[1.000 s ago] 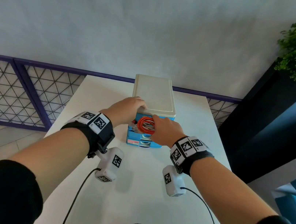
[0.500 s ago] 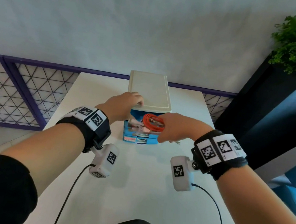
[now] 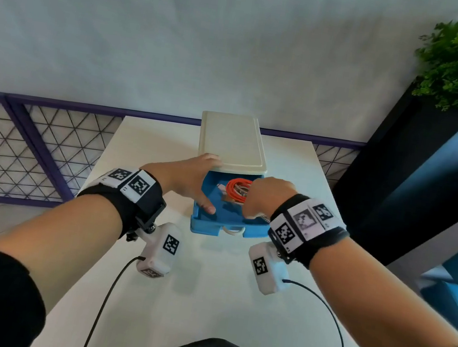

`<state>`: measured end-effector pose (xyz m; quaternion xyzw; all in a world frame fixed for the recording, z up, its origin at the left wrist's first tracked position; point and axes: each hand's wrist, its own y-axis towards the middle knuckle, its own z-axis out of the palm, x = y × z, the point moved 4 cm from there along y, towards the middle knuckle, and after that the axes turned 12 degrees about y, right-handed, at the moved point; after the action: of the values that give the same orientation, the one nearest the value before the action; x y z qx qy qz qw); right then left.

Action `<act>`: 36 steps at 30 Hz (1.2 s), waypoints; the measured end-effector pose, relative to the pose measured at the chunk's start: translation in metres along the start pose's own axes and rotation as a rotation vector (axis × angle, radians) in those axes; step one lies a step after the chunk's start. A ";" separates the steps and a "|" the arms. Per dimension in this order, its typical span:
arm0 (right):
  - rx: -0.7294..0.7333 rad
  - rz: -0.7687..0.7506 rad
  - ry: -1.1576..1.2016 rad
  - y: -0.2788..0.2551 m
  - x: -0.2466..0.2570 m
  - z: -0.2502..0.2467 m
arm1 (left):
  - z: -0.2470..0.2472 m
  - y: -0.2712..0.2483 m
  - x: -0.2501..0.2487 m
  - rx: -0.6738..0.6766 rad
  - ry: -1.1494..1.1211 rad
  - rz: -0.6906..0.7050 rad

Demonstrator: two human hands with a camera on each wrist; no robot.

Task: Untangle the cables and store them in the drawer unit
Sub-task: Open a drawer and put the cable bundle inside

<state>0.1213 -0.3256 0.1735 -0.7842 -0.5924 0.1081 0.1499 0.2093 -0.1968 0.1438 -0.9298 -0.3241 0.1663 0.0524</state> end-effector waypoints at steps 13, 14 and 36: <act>0.022 -0.022 -0.017 0.031 0.036 0.013 | 0.002 -0.001 0.004 -0.027 -0.016 -0.034; 0.038 -0.021 -0.008 0.037 0.038 0.017 | 0.002 -0.001 0.002 -0.043 -0.012 -0.037; -0.274 0.155 0.582 0.023 0.031 0.065 | 0.031 0.009 0.000 -0.284 0.135 -0.236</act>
<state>0.1274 -0.2948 0.1044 -0.8377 -0.4724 -0.1900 0.1975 0.2046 -0.2043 0.1127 -0.8925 -0.4467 0.0489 -0.0386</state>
